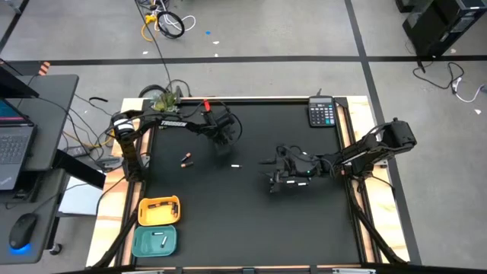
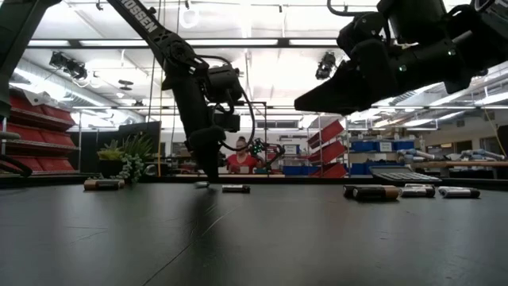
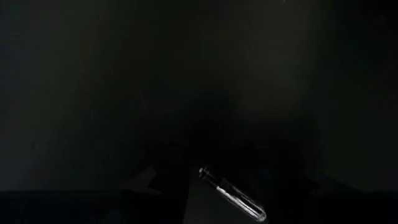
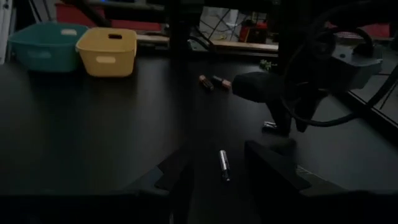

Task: Sort batteries
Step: Put the silver battery into the green bin

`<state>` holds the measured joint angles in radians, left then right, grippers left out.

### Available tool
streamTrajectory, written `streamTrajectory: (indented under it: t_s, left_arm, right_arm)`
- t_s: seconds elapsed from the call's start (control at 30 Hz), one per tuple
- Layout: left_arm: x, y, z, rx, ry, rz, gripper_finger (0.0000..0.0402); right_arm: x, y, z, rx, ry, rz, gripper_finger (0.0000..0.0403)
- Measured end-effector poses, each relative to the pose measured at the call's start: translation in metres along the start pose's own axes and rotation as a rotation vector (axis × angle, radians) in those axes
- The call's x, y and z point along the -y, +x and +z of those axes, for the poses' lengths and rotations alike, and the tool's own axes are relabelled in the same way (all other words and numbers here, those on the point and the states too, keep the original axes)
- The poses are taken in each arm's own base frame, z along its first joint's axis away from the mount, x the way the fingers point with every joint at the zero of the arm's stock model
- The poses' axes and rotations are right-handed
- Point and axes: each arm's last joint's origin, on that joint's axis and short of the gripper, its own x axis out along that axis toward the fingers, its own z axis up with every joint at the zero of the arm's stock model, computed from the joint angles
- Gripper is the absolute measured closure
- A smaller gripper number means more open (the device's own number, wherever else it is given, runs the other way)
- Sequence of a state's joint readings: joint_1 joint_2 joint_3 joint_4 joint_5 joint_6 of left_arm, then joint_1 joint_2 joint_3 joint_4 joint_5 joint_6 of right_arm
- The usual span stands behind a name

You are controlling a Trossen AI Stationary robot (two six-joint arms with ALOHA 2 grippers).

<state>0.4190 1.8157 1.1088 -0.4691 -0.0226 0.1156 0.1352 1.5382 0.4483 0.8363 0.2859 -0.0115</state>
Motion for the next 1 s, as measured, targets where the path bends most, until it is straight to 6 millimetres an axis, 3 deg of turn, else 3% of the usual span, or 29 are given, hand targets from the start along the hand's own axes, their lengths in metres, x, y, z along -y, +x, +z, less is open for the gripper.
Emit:
streamTrajectory:
  t_s: [0.3, 0.43, 0.63, 1.0]
  left_arm:
    - [0.002, -0.036, -0.001, 0.036, -0.181, 0.125, 0.0229]
    - [0.006, -0.032, -0.008, -0.031, -0.277, 0.122, 0.0229]
    - [0.026, -0.021, -0.009, 0.058, -0.328, 0.101, 0.0229]
    - [0.032, -0.018, -0.010, 0.072, -0.437, 0.191, 0.0229]
  right_arm:
    - [0.000, -0.001, -0.001, -0.003, -0.003, -0.005, 0.0251]
    - [0.001, -0.001, -0.001, -0.004, -0.024, -0.025, 0.0251]
    - [-0.005, -0.001, -0.003, -0.010, -0.061, -0.018, 0.0251]
    - [-0.018, -0.005, 0.000, 0.037, -0.085, 0.024, 0.0251]
